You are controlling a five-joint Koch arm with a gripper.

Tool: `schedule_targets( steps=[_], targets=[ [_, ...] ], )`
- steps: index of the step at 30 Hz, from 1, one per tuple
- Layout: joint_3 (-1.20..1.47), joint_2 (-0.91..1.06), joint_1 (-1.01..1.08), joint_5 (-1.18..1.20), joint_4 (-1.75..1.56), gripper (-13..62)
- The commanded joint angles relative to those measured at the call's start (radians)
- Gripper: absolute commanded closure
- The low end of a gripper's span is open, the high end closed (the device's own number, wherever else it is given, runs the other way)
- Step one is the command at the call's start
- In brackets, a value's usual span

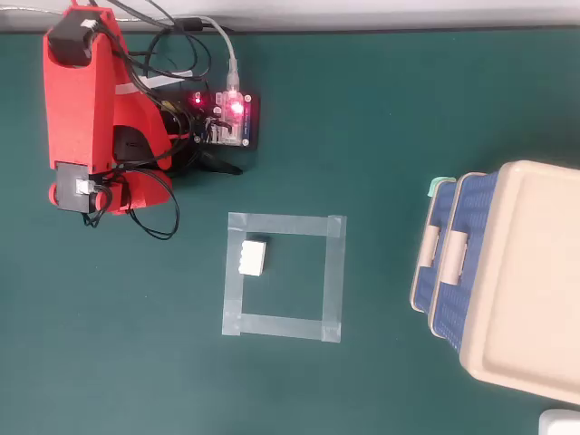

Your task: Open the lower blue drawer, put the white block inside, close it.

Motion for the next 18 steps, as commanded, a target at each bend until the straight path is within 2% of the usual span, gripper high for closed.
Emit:
schedule_targets(
  steps=[1, 8, 11, 14, 15, 18],
  targets=[
    [0.038, 0.044, 0.006, -0.003, 0.08, 15.0],
    [0.012, 0.044, 0.009, 0.006, 0.078, 15.2],
    [-0.164, 0.044, 0.005, 0.048, 0.098, 15.4],
    [-0.445, 0.008, -0.035, 0.225, 0.084, 15.6],
    [-0.508, -0.037, -0.086, 0.304, 0.075, 15.7],
    [-0.653, -0.204, -0.463, 0.681, -0.021, 15.7]
  ],
)
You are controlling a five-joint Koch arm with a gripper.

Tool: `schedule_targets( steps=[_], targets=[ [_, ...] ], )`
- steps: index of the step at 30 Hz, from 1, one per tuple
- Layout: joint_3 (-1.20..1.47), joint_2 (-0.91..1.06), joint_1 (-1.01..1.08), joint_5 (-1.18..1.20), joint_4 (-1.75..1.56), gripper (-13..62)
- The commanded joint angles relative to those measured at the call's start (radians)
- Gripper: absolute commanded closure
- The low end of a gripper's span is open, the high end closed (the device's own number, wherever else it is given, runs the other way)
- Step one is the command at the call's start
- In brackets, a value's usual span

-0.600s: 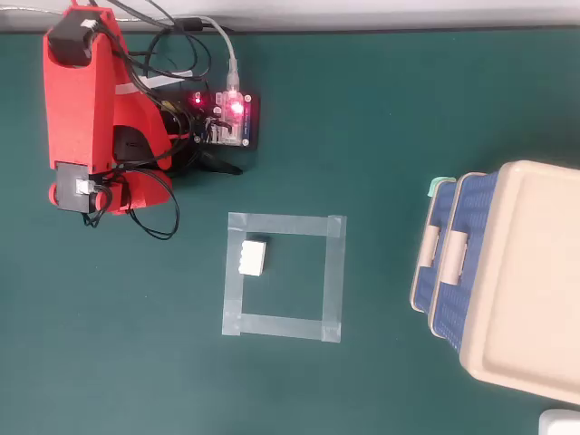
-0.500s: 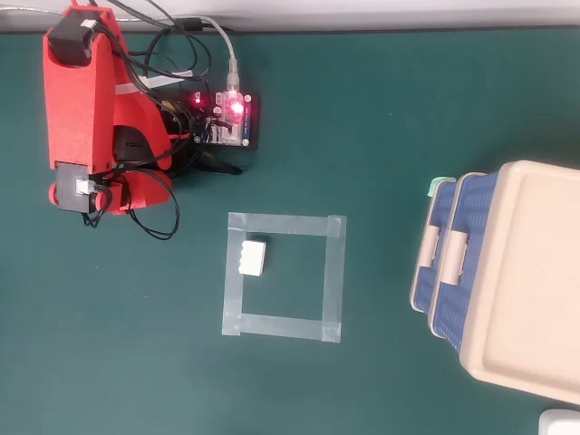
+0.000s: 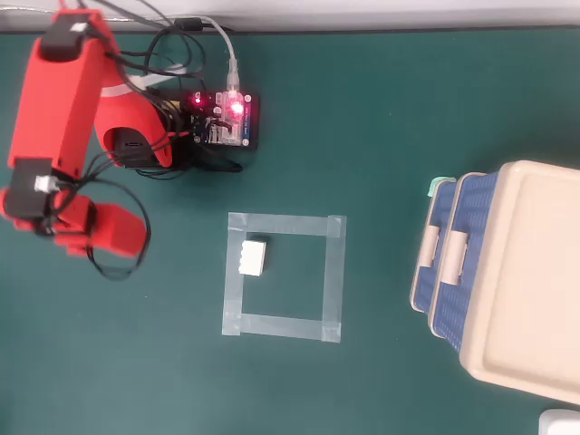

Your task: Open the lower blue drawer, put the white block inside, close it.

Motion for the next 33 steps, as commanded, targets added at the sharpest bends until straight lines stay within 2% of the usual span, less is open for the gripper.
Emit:
schedule_targets(
  steps=[1, 4, 7, 10, 14, 20, 22, 25, 27, 30, 33],
  targets=[
    [-0.078, -0.095, -0.336, 0.433, -0.13, 15.6],
    [-0.126, -0.255, -0.676, 0.822, -0.385, 15.5],
    [-0.15, -0.342, -0.815, 1.02, -0.64, 15.6],
    [-0.104, -0.337, -0.874, 1.103, -0.802, 15.8],
    [0.123, -0.337, -0.988, 1.146, -1.118, 16.1],
    [0.621, -0.357, -0.997, 1.144, -2.04, 16.1],
    [0.695, -0.443, -1.009, 1.146, -2.312, 16.1],
    [0.673, -0.62, -1.055, 1.147, -2.571, 16.1],
    [0.555, -0.793, -1.074, 1.146, -2.701, 16.1],
    [0.333, -1.015, -1.071, 1.143, -2.775, 17.0],
    [0.156, -1.097, -1.08, 1.141, -2.761, 18.9]
  ],
)
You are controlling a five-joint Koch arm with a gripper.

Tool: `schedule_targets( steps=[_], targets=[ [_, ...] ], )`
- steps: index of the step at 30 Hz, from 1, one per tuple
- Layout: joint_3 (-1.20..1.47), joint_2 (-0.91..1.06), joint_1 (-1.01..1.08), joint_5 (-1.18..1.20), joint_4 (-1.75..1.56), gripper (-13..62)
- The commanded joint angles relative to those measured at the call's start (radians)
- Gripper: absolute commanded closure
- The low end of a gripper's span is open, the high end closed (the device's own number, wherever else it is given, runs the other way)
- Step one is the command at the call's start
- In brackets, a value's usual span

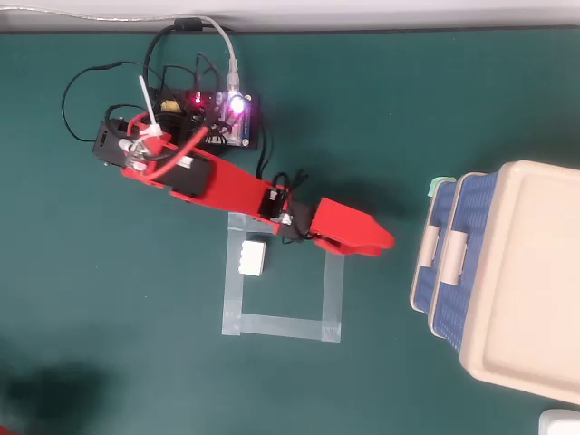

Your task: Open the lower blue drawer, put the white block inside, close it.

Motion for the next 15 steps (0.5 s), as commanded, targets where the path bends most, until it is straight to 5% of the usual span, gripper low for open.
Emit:
schedule_targets(
  steps=[1, 15],
  targets=[
    [-0.072, 0.02, -0.015, 0.04, -0.075, 19.1],
    [-0.371, -0.11, -0.061, 0.048, 0.094, 21.4]
  ],
)
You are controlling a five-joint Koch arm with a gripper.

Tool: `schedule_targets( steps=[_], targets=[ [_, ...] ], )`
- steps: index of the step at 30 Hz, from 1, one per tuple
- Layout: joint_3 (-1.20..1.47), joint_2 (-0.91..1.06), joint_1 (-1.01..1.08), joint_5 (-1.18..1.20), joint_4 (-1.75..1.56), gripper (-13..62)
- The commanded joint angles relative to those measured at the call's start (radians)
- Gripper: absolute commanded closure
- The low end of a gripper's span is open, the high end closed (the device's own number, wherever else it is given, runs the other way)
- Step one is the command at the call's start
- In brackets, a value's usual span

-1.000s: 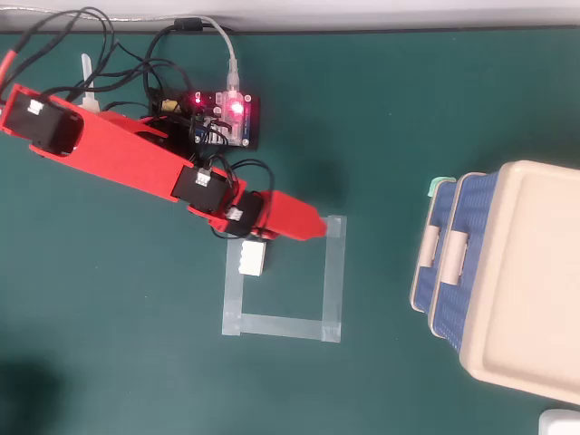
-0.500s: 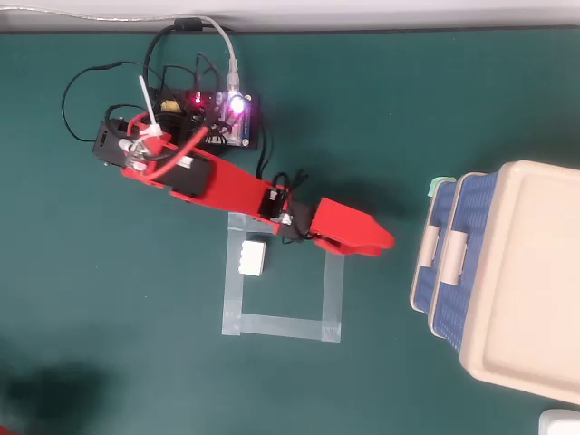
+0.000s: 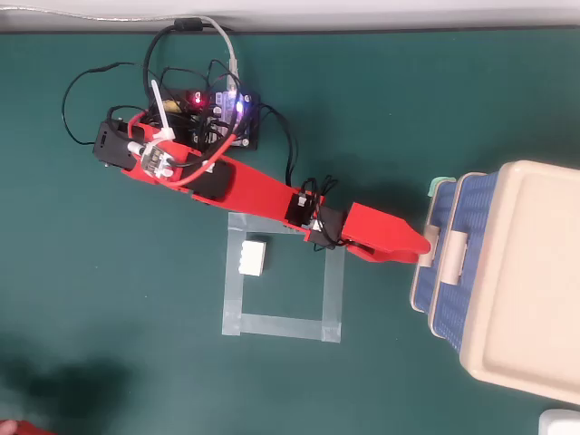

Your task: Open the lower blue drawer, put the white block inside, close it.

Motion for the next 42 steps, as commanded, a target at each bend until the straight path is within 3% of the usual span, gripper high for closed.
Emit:
schedule_targets(
  steps=[1, 11, 17, 18, 26, 38, 42],
  targets=[
    [-0.048, 0.012, -0.032, 0.044, -0.012, 21.4],
    [-0.207, -0.06, -0.051, 0.044, 0.11, 35.5],
    [-0.222, -0.049, -0.054, 0.046, 0.264, 56.6],
    [-0.222, -0.041, -0.054, 0.046, 0.282, 57.5],
    [-0.054, 0.117, -0.046, 0.091, 0.304, 57.4],
    [0.787, 0.744, 0.048, 0.196, 0.302, 57.3],
    [0.871, 0.801, 0.074, 0.196, 0.302, 57.0]
  ],
)
